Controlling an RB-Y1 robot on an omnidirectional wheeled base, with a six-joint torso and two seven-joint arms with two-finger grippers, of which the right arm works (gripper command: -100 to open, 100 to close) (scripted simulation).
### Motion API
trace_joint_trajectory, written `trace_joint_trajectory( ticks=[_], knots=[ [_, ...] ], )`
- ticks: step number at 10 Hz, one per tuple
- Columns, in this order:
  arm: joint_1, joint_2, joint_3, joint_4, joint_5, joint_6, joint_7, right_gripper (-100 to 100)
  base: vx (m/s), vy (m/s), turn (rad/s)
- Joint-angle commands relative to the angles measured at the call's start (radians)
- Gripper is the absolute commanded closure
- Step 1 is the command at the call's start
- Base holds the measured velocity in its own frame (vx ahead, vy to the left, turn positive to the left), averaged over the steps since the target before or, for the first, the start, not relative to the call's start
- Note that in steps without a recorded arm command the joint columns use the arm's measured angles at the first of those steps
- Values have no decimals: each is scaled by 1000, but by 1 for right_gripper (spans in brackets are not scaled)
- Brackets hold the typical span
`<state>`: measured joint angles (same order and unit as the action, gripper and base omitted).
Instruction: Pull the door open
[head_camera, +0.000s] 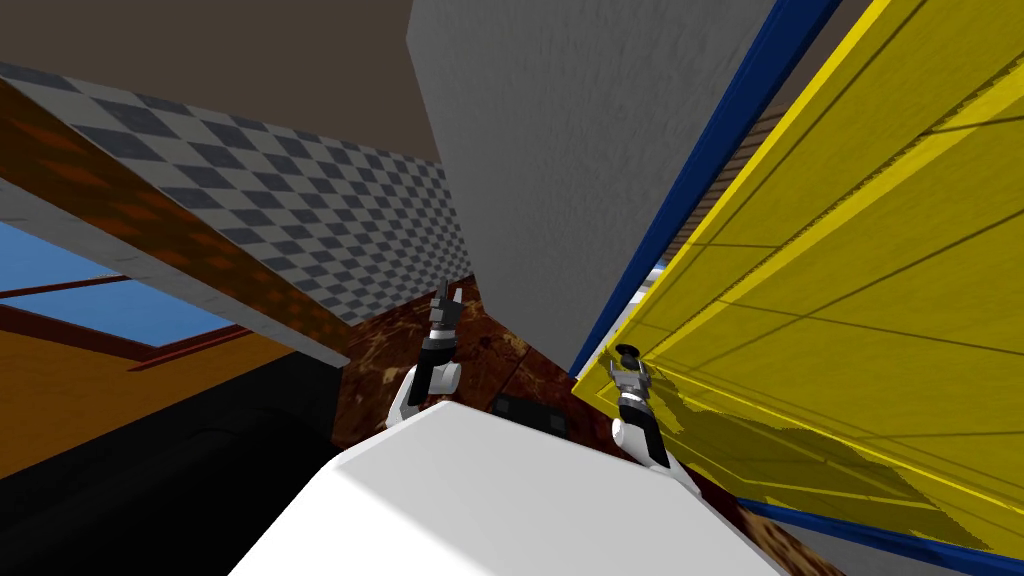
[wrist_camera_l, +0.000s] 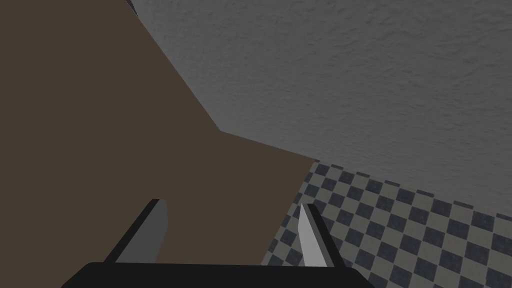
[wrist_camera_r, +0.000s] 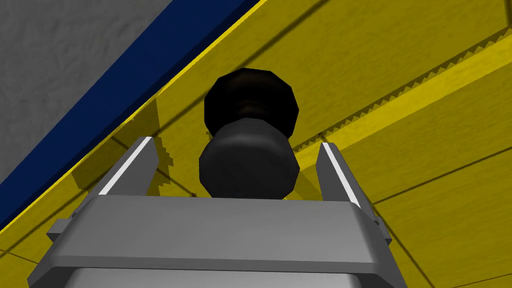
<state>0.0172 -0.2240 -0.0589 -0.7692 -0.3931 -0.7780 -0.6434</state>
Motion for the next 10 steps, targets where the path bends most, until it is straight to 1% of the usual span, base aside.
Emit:
trace_joint_trajectory(
  ticks=[1,3,4,6,7,9,10],
  knots=[
    [2,3,4,-3,-9,-1,-29,-100,-67,-7,10],
    [6,10,17,-15,-41,-5,-93,-100,-71,-8,38],
    [6,10,17,-15,-41,-5,-102,-100,-57,-12,23],
    [11,18,31,-26,-74,-8,-167,-100,-63,-15,49],
    [11,18,31,-26,-74,-8,-180,-100,-64,-20,20],
    [16,26,45,-38,-108,-12,-243,-100,-69,-18,47],
    [16,26,45,-38,-108,-12,-258,-100,-63,-15,21]
  ],
)
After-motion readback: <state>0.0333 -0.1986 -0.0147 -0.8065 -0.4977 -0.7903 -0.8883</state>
